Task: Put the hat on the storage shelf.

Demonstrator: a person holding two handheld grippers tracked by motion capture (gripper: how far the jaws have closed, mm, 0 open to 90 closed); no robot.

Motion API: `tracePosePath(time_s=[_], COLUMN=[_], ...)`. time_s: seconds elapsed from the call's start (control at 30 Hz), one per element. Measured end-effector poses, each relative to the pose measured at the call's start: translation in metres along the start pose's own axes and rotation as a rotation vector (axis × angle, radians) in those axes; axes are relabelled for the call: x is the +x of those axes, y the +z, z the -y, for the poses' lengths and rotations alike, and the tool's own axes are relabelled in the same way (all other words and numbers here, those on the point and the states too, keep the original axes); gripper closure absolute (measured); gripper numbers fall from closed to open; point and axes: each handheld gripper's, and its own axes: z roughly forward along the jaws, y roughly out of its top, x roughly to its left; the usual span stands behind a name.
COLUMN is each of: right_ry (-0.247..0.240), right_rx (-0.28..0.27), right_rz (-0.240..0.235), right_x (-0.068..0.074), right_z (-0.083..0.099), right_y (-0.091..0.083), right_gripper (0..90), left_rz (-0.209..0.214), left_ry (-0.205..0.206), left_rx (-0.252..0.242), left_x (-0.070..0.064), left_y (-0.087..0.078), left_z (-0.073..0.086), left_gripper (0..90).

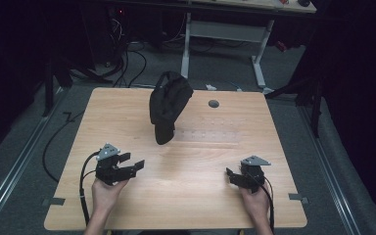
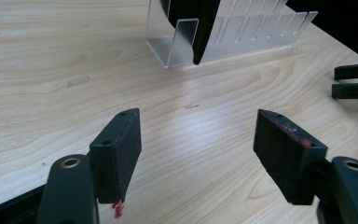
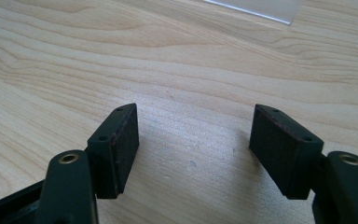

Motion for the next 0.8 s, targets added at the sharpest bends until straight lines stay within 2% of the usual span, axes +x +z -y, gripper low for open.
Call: tracePosePath(time_s=[0.6,0.8], right_ry=[0.002,0.000], right_rx=[0.001,0.000], right_rz=[0.000,0.001], right_x=[0.000,0.000], right_z=[0.000,0.000], right_y=[0.000,0.000], right_gripper=[33.0,33.0], left_rz=[-0.018,-0.036], left_ry=[-0.002,0.013], left_rx=[0.035,0.056], left_x=[0.000,-0.002], left_y=[0.014,0.024], left_z=[0.018,0.026], left_gripper=[32.3,32.1])
